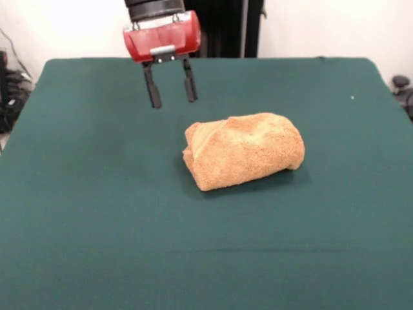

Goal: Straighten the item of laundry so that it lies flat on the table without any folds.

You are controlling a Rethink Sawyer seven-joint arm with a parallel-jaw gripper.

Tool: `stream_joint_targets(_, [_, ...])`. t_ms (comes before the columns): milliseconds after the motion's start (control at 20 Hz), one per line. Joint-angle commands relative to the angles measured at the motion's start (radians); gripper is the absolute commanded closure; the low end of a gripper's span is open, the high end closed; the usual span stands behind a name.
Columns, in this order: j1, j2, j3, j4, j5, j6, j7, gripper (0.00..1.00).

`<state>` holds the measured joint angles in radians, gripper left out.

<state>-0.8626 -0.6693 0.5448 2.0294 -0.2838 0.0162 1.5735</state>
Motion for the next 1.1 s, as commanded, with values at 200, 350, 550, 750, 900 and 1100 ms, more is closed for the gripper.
stream_joint_targets(200, [-0.070,0.177,0.312,-0.004,-0.104,-0.117,0.115,0.00])
stream_joint_targets(350, [-0.071,0.175,0.316,-0.008,-0.107,-0.107,0.121,0.00])
stream_joint_targets(550, [-0.085,0.205,0.332,-0.016,-0.128,-0.130,0.122,0.00])
stream_joint_targets(750, [-0.070,0.224,0.304,-0.037,-0.124,-0.109,0.121,0.00])
stream_joint_targets(900, [-0.022,0.203,0.229,-0.062,-0.097,-0.065,0.120,0.00])
stream_joint_targets(1100, [0.039,0.163,0.144,-0.083,-0.071,-0.017,0.119,0.00])
